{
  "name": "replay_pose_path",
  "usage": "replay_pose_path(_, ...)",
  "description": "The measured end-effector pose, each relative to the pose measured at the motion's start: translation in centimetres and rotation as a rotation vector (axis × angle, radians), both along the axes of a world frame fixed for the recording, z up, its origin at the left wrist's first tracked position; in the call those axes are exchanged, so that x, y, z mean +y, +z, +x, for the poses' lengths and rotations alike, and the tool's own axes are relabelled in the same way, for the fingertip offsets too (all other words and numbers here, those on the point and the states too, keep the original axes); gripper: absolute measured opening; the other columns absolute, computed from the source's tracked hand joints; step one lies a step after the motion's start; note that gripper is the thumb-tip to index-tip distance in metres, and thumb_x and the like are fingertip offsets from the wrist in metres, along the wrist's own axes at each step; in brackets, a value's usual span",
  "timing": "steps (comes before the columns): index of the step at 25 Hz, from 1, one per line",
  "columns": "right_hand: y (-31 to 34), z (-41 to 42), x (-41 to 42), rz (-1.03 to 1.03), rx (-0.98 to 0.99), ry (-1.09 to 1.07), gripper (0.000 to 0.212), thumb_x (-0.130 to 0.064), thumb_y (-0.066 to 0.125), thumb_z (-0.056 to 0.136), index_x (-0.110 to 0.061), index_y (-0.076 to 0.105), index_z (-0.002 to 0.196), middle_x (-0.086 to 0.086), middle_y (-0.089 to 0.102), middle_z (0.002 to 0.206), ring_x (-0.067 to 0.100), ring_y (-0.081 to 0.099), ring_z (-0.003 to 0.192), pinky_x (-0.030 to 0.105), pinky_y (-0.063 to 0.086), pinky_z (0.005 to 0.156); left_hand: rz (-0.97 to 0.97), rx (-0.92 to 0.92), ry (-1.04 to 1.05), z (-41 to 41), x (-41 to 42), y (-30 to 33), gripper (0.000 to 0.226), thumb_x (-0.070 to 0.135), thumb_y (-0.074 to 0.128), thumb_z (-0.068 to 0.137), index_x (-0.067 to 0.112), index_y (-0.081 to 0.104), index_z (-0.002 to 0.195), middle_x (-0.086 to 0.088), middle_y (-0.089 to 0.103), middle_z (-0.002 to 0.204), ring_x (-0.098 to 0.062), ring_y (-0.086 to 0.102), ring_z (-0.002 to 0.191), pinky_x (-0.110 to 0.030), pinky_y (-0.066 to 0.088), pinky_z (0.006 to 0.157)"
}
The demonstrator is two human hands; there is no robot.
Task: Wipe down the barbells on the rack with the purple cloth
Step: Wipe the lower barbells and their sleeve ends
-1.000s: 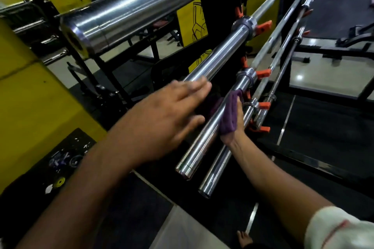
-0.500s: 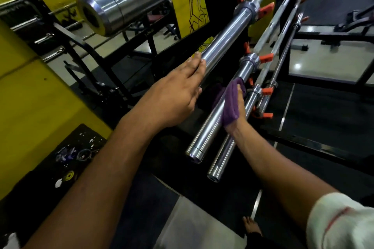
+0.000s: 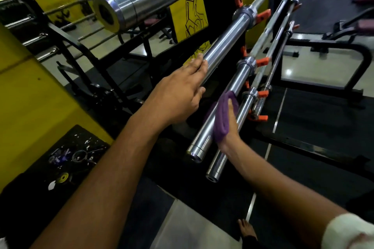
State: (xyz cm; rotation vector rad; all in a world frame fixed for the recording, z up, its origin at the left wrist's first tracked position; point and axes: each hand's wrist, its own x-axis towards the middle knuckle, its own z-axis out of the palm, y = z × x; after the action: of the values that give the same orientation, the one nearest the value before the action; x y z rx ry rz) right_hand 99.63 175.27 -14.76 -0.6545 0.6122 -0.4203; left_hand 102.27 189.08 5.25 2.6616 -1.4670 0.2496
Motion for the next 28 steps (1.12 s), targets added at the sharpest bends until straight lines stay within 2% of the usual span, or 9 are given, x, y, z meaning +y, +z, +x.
replay_pose_path(3, -0.4, -3.7, 4.3, 0.128, -0.039, 0.122, 0.055, -0.068, 0.061, 0.087, -0.019, 0.07, 0.112, 0.004, 0.075, 0.103, 0.02, 0.074, 0.091, 0.041, 0.057, 0.087, -0.029, 0.013, 0.004, -0.1, 0.2, 0.0, 0.063, 0.032, 0.041, 0.106, 0.02, 0.011, 0.16, 0.005, 0.0, 0.168, -0.01, 0.008, 0.153, -0.034, 0.022, 0.12)
replay_pose_path(6, -0.2, -4.3, 8.0, 0.299, -0.054, 0.111, 0.048, -0.062, 0.056, 0.092, -0.018, 0.072, 0.103, 0.002, 0.077, 0.089, 0.015, 0.075, 0.073, 0.029, 0.059, 0.06, -0.028, 0.008, -0.001, -0.3, 0.1, 0.3, 0.063, 0.03, 0.041, 0.106, 0.018, 0.012, 0.16, 0.003, 0.001, 0.168, -0.012, 0.008, 0.153, -0.033, 0.021, 0.121)
replay_pose_path(10, -0.7, -4.5, 11.8, 0.196, 0.046, 0.09, 0.091, -0.079, 0.077, 0.06, -0.021, 0.065, 0.129, 0.011, 0.072, 0.12, 0.028, 0.071, 0.107, 0.049, 0.057, 0.094, -0.036, -0.01, -0.001, -0.2, 0.1, 0.1, 0.063, 0.03, 0.042, 0.106, 0.017, 0.012, 0.16, 0.002, 0.002, 0.168, -0.012, 0.008, 0.153, -0.03, 0.018, 0.12)
replay_pose_path(12, -0.5, -4.4, 11.1, 0.198, 0.041, 0.056, 0.079, -0.076, 0.075, 0.067, -0.017, 0.068, 0.119, 0.008, 0.076, 0.105, 0.025, 0.075, 0.094, 0.041, 0.06, 0.085, -0.038, -0.006, 0.005, -0.2, 0.2, -0.2, 0.063, 0.031, 0.042, 0.106, 0.017, 0.012, 0.16, 0.002, 0.002, 0.168, -0.012, 0.008, 0.153, -0.032, 0.018, 0.121)
replay_pose_path(14, 0.1, -3.5, 9.2, 0.169, 0.019, 0.013, 0.046, -0.066, 0.059, 0.089, -0.021, 0.066, 0.1, -0.003, 0.071, 0.083, 0.01, 0.07, 0.072, 0.024, 0.055, 0.073, -0.041, -0.006, 0.006, -0.1, 0.1, -0.3, 0.063, 0.031, 0.042, 0.106, 0.017, 0.012, 0.16, 0.002, 0.003, 0.168, -0.012, 0.009, 0.153, -0.034, 0.02, 0.122)
replay_pose_path(16, 1.1, -3.0, 8.7, 0.177, -0.007, -0.018, 0.035, -0.061, 0.051, 0.097, -0.029, 0.062, 0.092, -0.007, 0.06, 0.086, 0.004, 0.06, 0.075, 0.02, 0.043, 0.079, -0.059, -0.006, 0.0, -0.1, 0.1, -0.2, 0.063, 0.03, 0.043, 0.105, 0.017, 0.014, 0.16, 0.002, 0.004, 0.168, -0.012, 0.01, 0.153, -0.034, 0.021, 0.122)
replay_pose_path(21, 2.1, -7.6, 11.5, 0.231, 0.0, 0.204, 0.042, -0.069, 0.046, 0.094, -0.032, 0.065, 0.104, -0.012, 0.077, 0.084, 0.008, 0.074, 0.076, 0.034, 0.054, 0.078, -0.089, 0.001, 0.003, -0.2, 0.1, -0.3, 0.062, 0.03, 0.045, 0.104, 0.021, 0.019, 0.159, 0.006, 0.009, 0.167, -0.01, 0.014, 0.152, -0.035, 0.025, 0.118)
replay_pose_path(24, 2.1, -9.1, 11.2, 0.235, -0.053, 0.257, 0.039, -0.055, 0.051, 0.099, -0.024, 0.075, 0.098, 0.0, 0.077, 0.095, 0.016, 0.074, 0.083, 0.035, 0.06, 0.078, -0.146, -0.009, 0.003, -0.2, 0.1, -0.4, 0.061, 0.03, 0.049, 0.103, 0.023, 0.024, 0.158, 0.008, 0.014, 0.166, -0.011, 0.02, 0.151, -0.037, 0.032, 0.116)
replay_pose_path(28, 1.7, -9.2, 11.3, 0.278, -0.031, 0.142, 0.029, -0.027, 0.057, 0.101, -0.017, 0.082, 0.089, 0.02, 0.068, 0.108, 0.033, 0.063, 0.105, 0.05, 0.045, 0.11, -0.146, 0.001, 0.032, -0.5, -0.1, -0.4, 0.063, 0.029, 0.051, 0.102, 0.026, 0.024, 0.158, 0.012, 0.014, 0.166, -0.009, 0.021, 0.15, -0.037, 0.03, 0.115)
